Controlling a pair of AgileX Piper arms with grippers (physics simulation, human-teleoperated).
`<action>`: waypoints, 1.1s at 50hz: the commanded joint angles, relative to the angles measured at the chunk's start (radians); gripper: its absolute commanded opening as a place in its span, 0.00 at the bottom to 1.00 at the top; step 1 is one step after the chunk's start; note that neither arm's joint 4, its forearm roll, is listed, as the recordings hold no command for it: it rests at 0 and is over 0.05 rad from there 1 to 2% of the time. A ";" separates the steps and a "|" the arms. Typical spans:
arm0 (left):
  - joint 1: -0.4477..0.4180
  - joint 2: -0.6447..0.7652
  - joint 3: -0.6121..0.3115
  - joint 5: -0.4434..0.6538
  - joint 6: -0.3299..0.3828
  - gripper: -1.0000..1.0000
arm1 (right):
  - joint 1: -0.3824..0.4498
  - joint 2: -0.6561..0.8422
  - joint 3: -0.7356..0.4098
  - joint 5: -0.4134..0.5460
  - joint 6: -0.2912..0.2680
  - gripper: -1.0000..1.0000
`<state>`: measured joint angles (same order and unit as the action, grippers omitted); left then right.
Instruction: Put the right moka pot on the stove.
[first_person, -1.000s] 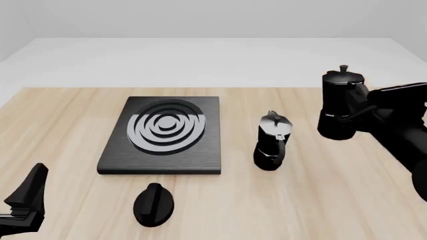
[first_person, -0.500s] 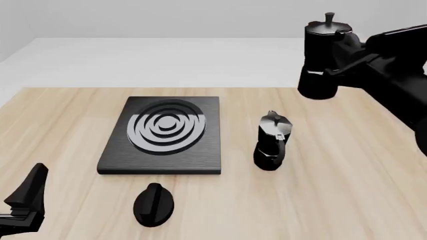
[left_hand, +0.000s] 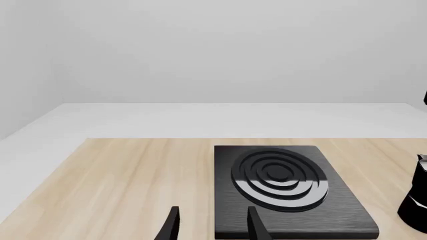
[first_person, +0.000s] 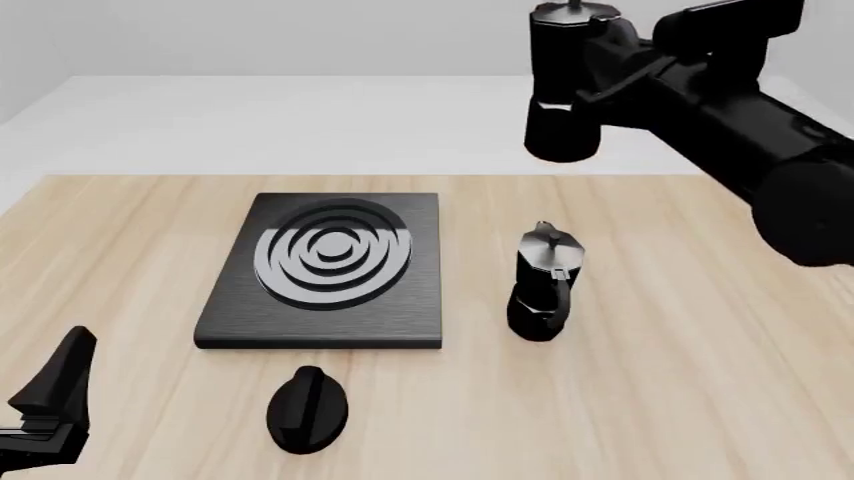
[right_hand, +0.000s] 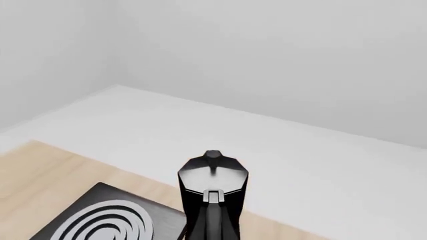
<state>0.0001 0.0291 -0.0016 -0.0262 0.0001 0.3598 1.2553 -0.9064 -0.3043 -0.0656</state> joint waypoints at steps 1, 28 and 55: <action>0.000 0.000 0.000 0.000 0.000 1.00 | 0.046 0.057 -0.093 -0.042 0.034 0.00; 0.000 -0.001 0.000 0.000 0.000 1.00 | 0.241 0.321 -0.283 -0.078 0.077 0.00; 0.000 0.000 0.000 0.000 0.000 1.00 | 0.361 0.518 -0.423 -0.173 0.144 0.00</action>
<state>0.0000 0.0290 -0.0016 -0.0261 0.0001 0.6825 1.7116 -1.2514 -0.4427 0.0540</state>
